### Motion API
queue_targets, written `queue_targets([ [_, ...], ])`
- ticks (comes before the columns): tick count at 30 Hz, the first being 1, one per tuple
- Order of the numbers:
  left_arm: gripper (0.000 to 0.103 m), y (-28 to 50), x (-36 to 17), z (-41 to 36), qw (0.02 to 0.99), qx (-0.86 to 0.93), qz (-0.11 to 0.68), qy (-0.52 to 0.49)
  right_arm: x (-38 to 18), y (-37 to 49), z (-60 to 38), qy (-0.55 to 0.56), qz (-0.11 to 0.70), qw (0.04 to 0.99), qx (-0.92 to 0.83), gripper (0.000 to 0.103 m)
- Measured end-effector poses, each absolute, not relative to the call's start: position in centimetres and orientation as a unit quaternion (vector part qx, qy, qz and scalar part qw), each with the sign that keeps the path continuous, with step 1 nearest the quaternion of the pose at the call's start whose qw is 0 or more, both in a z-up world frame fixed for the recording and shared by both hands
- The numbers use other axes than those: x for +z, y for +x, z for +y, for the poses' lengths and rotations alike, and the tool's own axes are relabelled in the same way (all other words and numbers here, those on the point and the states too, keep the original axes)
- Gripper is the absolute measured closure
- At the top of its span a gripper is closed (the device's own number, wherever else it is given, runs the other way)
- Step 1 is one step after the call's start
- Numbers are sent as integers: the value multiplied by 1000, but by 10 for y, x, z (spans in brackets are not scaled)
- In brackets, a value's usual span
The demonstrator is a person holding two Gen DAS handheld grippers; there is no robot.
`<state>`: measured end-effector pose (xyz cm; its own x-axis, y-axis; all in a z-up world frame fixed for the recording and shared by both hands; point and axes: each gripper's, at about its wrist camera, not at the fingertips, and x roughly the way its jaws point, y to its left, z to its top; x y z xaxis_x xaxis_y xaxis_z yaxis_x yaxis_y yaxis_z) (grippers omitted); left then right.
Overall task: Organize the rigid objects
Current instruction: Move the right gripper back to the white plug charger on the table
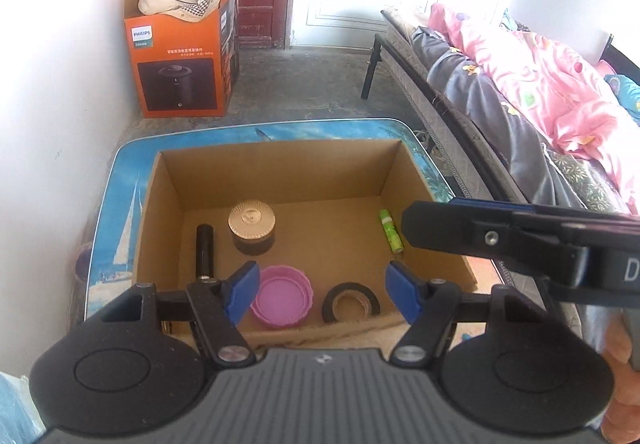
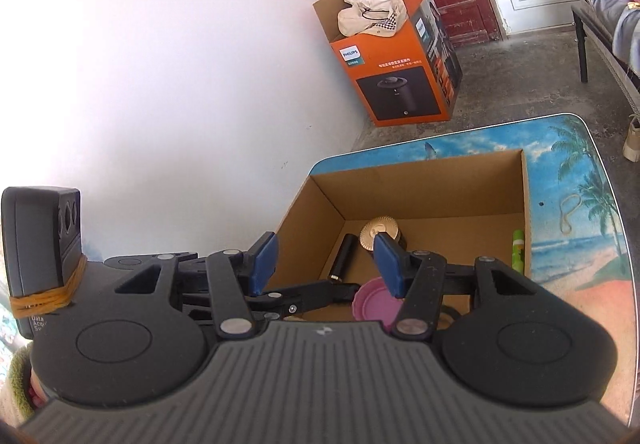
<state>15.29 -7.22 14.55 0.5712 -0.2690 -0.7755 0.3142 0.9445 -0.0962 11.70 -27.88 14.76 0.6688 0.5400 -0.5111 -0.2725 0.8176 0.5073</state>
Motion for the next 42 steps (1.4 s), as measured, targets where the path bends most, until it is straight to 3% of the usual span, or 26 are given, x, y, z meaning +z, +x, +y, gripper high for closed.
queue_targets([
  [16, 33, 60, 63, -67, 881, -143, 451, 11, 60, 20, -260, 183, 367, 890, 199, 50],
  [31, 38, 50, 7, -80, 884, -135, 445, 43, 2, 45, -258, 190, 417, 866, 201, 52],
  [42, 53, 62, -19, -81, 896, -114, 423, 77, -19, 85, -249, 212, 434, 848, 219, 57],
])
